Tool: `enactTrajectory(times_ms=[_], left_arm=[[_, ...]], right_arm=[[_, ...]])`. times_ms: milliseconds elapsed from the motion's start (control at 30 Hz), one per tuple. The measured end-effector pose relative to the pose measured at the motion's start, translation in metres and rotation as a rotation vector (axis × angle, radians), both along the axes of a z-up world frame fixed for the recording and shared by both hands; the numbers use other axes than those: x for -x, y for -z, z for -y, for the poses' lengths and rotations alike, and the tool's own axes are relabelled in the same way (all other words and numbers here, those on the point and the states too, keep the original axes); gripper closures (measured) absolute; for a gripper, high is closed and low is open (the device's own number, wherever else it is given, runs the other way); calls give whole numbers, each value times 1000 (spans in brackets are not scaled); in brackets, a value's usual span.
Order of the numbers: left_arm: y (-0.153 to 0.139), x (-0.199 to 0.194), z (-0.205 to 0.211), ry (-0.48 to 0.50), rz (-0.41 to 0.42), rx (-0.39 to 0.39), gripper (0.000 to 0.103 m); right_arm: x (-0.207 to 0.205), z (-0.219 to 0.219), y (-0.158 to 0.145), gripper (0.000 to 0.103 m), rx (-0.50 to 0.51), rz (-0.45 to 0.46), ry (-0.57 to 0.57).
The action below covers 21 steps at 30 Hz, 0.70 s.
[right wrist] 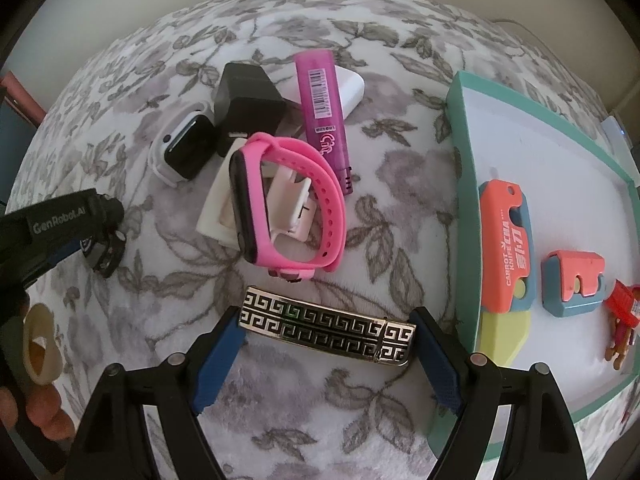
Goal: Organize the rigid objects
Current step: 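Grasp the gold patterned bar with the right gripper while the left grasps the black toy car, then carry the gold bar and black toy car over the teal tray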
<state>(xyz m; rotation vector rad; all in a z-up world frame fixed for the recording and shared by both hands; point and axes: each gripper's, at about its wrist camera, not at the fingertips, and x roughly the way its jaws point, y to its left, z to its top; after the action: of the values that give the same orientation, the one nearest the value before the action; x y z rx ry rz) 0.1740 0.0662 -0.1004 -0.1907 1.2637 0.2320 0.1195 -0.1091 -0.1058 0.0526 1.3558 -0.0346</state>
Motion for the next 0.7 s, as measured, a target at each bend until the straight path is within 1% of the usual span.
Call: enactTrajectory(times_ms=[67, 167, 300, 367, 500, 533, 600, 700], left_arm=[[3, 0, 9, 11, -10, -10, 63], [2, 4, 15, 18, -25, -17, 63], [-1, 12, 22, 16, -52, -12, 64], [-5, 17, 24, 12, -53, -7, 65], [-23, 25, 34, 18, -31, -19, 65], [-29, 36, 36, 17, -24, -18, 66], [-41, 41, 39, 17, -3, -24, 66], [-62, 42, 36, 26, 33, -25, 66]], right_arm=[[1, -1, 1, 18, 4, 6, -8], [3, -1, -1, 18, 1, 11, -22], [12, 5, -3, 18, -72, 7, -2], [16, 9, -6, 18, -111, 8, 9], [26, 13, -16, 19, -136, 27, 4], [29, 14, -19, 18, -138, 33, 3], [34, 15, -26, 18, -134, 48, 1], [39, 20, -47, 18, -124, 94, -2]])
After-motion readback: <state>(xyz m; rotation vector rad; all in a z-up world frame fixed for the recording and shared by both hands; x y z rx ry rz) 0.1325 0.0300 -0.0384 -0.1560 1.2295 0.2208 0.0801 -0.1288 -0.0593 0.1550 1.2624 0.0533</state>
